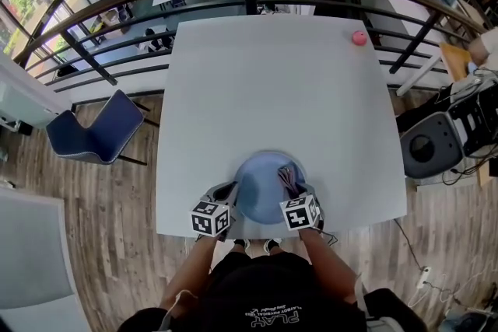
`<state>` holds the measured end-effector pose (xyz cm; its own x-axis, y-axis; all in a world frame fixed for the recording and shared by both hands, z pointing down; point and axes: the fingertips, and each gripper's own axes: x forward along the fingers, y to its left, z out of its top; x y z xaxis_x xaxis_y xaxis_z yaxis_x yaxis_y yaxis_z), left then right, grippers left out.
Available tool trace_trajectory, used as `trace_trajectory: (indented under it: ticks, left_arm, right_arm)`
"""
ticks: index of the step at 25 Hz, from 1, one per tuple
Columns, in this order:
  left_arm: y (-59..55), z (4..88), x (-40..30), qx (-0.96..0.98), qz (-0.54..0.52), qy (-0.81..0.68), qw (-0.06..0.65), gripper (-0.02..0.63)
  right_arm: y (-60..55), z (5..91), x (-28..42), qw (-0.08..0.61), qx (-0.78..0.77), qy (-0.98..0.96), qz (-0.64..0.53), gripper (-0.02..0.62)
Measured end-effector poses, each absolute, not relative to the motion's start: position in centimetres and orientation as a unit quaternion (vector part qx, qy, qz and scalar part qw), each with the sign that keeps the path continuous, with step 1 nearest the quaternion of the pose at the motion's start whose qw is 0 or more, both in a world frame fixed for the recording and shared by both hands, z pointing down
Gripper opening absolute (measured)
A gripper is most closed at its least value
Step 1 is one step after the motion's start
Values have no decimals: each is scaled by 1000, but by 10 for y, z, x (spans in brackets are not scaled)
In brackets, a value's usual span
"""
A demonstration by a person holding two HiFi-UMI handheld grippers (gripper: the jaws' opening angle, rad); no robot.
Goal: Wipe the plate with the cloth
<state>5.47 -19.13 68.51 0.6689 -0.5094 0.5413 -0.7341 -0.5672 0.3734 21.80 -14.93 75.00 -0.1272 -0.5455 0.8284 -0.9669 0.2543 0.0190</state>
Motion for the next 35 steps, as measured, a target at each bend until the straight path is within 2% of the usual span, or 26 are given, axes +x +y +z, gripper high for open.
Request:
trace_trajectory:
  ticks: [4, 12, 21, 35]
  left_arm:
    - [-193, 680, 59, 866, 185, -361, 293, 12]
    - [-202, 648, 48, 867, 160, -385, 272, 12]
    - [-249, 590, 39, 879, 118, -410, 214, 12]
    - [-292, 488, 36, 900, 49, -414, 124, 12]
  right_arm:
    - [-154, 741, 215, 362, 547, -703, 275, 112]
    - [-177, 696, 190, 288, 541, -755, 232, 112]
    - [-214, 625, 169, 231, 545, -788, 166, 112]
    - [-256, 513, 189, 116, 588, -796, 79, 112]
